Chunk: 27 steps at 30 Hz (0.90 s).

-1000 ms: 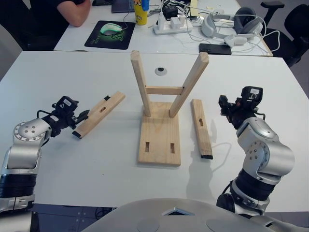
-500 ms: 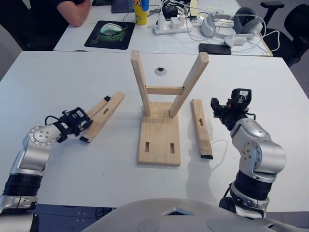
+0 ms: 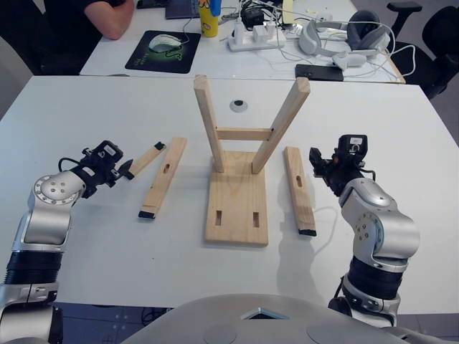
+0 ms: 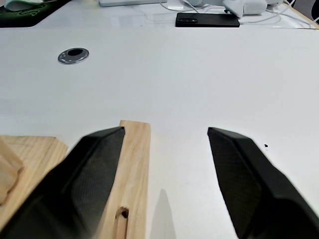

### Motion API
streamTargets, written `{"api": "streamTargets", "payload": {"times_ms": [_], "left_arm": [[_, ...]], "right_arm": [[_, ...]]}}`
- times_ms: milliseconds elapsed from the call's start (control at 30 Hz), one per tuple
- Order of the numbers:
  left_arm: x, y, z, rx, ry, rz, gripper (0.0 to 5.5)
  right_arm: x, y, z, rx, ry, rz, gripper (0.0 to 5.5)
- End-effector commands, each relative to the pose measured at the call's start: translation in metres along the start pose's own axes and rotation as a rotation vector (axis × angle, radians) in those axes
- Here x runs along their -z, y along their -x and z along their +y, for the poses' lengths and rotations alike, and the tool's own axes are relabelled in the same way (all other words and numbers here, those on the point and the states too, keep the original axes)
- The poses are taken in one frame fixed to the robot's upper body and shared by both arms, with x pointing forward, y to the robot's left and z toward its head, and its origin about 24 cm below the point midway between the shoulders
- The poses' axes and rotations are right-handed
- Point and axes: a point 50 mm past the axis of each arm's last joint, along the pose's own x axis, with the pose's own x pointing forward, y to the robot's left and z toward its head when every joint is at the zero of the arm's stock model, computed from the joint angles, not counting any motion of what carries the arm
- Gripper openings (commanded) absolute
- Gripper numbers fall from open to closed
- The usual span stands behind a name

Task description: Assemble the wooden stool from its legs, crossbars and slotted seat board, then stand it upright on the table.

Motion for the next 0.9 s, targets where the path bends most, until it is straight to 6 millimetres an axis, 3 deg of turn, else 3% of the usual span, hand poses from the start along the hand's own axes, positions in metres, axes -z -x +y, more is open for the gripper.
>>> {"api": "streamTargets", "payload": {"times_ms": [33, 167, 433, 900], "left_arm": [[0.007, -0.008, -0.017, 0.116, 0.126, -0.008, 2.60], [0.013, -0.011, -0.022, 0.129, 0.217, -0.001, 2.60], [0.022, -0.009, -0.012, 0.061, 0.220, 0.023, 2.60], [0.043, -0.022, -0.015, 0.102, 0.301, 0.096, 2.60]], "right_arm": [[-0.003, -0.002, 0.001, -0.014, 0.013, -0.010, 3.09], [-0.002, -0.003, 0.001, -0.022, 0.018, -0.007, 3.09], [-0.002, -0.004, 0.004, -0.054, 0.033, -0.002, 3.09], [-0.007, -0.007, 0.007, -0.076, 0.049, -0.010, 3.09]]}}
